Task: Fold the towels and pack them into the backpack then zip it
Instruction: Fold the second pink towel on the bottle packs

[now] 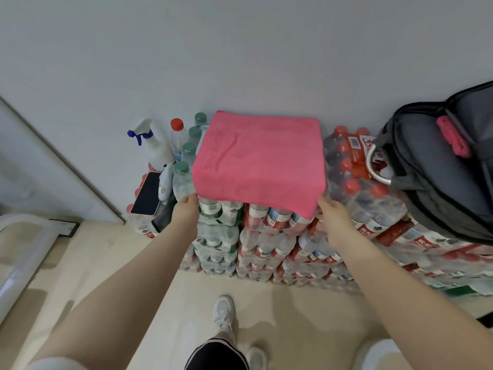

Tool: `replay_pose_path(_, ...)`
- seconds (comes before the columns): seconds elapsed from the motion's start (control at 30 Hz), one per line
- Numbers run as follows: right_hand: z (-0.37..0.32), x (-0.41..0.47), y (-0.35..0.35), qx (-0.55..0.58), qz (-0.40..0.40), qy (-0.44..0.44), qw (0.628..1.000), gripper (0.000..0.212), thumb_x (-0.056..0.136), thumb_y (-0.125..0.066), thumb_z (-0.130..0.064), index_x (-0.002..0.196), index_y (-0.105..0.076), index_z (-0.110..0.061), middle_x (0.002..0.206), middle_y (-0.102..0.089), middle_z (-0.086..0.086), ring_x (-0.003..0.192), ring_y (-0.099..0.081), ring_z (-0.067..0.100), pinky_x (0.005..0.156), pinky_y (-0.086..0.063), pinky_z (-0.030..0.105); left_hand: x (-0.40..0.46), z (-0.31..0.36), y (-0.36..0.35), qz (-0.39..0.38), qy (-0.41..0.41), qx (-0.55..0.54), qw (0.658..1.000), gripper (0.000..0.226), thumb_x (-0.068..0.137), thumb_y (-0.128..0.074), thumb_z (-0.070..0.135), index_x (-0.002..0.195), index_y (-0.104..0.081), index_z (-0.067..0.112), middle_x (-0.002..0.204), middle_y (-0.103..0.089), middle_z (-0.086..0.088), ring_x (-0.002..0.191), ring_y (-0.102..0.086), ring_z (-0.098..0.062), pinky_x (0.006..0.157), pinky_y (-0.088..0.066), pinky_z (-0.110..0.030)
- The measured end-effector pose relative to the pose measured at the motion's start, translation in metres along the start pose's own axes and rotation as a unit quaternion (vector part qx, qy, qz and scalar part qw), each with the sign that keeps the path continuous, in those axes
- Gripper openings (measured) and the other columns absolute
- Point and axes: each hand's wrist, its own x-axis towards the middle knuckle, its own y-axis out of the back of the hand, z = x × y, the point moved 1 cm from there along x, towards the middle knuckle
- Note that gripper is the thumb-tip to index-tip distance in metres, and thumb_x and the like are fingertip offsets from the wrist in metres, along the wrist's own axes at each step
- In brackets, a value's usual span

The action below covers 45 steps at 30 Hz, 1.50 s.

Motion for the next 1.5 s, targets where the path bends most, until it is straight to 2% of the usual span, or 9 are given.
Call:
replay_pose_path(0.13,0.002,0.004,-0.002,0.022,-0.053,-0.019,0.998,0.041,0.094,-0.049,-0.030,0.130,-0.048,-0.011,0.120,-0.056,0.000,0.115,-0.053,0.025,0.101,-0.040,0.038,0.004,-0.001,-0.006,-0.062,0.061,-0.111,0.990,0.031,0.095,-0.044,0.031,0.121,-0.045,0.014,0.113,-0.058,-0.002,0.100,-0.057,-0.017,0.085,-0.042,-0.033)
replay_pose_path(0.37,-0.003,0.001,0.002,0.094,-0.089,-0.036,0.991,0.023,0.095,-0.047,-0.014,0.118,-0.048,-0.012,0.126,-0.052,0.009,0.114,-0.053,0.026,0.082,-0.052,0.038,0.002,0.007,-0.007,-0.071,0.020,-0.223,0.972,0.011,0.093,-0.051,0.018,0.089,-0.045,0.009,0.088,-0.054,-0.009,0.076,-0.057,-0.018,0.062,-0.056,-0.028)
replay_pose_path(0.67,0.002,-0.018,0.027,0.014,-0.086,0.062,0.994,0.017,0.095,-0.047,-0.010,0.111,-0.041,-0.008,0.063,-0.047,0.006,0.033,-0.042,0.005,0.031,-0.033,0.016,-0.018,0.002,0.008,-0.033,-0.085,-0.065,0.994,0.015,0.090,-0.053,0.003,0.086,-0.043,0.014,0.079,-0.052,-0.007,0.063,-0.053,-0.014,0.051,-0.052,-0.017)
replay_pose_path(0.8,-0.008,-0.038,0.041,0.036,-0.036,0.171,0.984,0.024,0.089,-0.058,-0.008,0.104,-0.042,-0.018,0.058,-0.051,0.002,0.038,-0.041,0.008,0.033,-0.032,0.017,-0.042,0.014,0.006,-0.009,-0.123,-0.081,0.989,0.023,0.091,-0.047,0.002,0.106,-0.035,0.013,0.082,-0.052,-0.006,0.060,-0.053,-0.014,0.044,-0.051,-0.014)
replay_pose_path(0.97,-0.029,-0.053,0.045,0.125,-0.080,0.233,0.961,0.019,0.088,-0.053,0.003,0.079,-0.057,-0.013,0.054,-0.058,-0.004,0.042,-0.050,0.003,0.043,-0.042,0.015,-0.065,0.043,0.004,-0.115,-0.200,-0.077,0.970,0.026,0.092,-0.039,-0.001,0.080,-0.052,0.018,0.074,-0.052,0.001,0.062,-0.050,-0.009,0.059,-0.044,-0.019)
replay_pose_path(1.13,-0.043,-0.040,0.049,0.186,-0.177,0.220,0.941,0.034,0.077,-0.059,0.003,0.109,-0.056,-0.009,0.085,-0.072,-0.001,0.080,-0.068,0.009,0.072,-0.056,0.018,-0.055,0.063,0.019,-0.205,-0.249,0.002,0.947,0.031,0.083,-0.062,0.001,0.108,-0.053,0.016,0.098,-0.057,-0.001,0.085,-0.056,-0.010,0.072,-0.044,-0.018)
replay_pose_path(1.23,-0.056,-0.027,0.043,0.071,-0.108,0.229,0.965,0.029,0.086,-0.055,0.002,0.108,-0.055,-0.016,0.087,-0.067,-0.001,0.074,-0.065,0.006,0.061,-0.052,0.012,-0.038,0.073,0.022,-0.179,-0.296,0.170,0.923,0.049,0.080,-0.063,0.000,0.123,-0.048,0.017,0.106,-0.055,-0.002,0.089,-0.053,-0.011,0.077,-0.040,-0.014)
replay_pose_path(1.4,-0.084,0.011,0.029,0.006,0.010,0.246,0.969,0.012,0.088,-0.059,-0.016,0.078,-0.061,-0.023,0.077,-0.054,-0.004,0.071,-0.048,0.009,0.067,-0.041,0.024,-0.007,0.103,0.008,-0.104,-0.383,0.264,0.879,0.007,0.089,-0.057,0.019,0.089,-0.064,0.017,0.069,-0.053,0.003,0.055,-0.043,-0.008,0.050,-0.035,-0.011)
replay_pose_path(1.5,-0.108,0.042,0.020,-0.016,0.031,0.251,0.967,0.011,0.088,-0.060,-0.015,0.077,-0.061,-0.018,0.084,-0.056,0.000,0.074,-0.049,0.011,0.067,-0.040,0.026,0.024,0.130,-0.007,-0.098,-0.371,0.276,0.881,0.015,0.089,-0.056,0.024,0.076,-0.061,0.017,0.085,-0.048,-0.002,0.073,-0.047,-0.016,0.066,-0.036,-0.025)
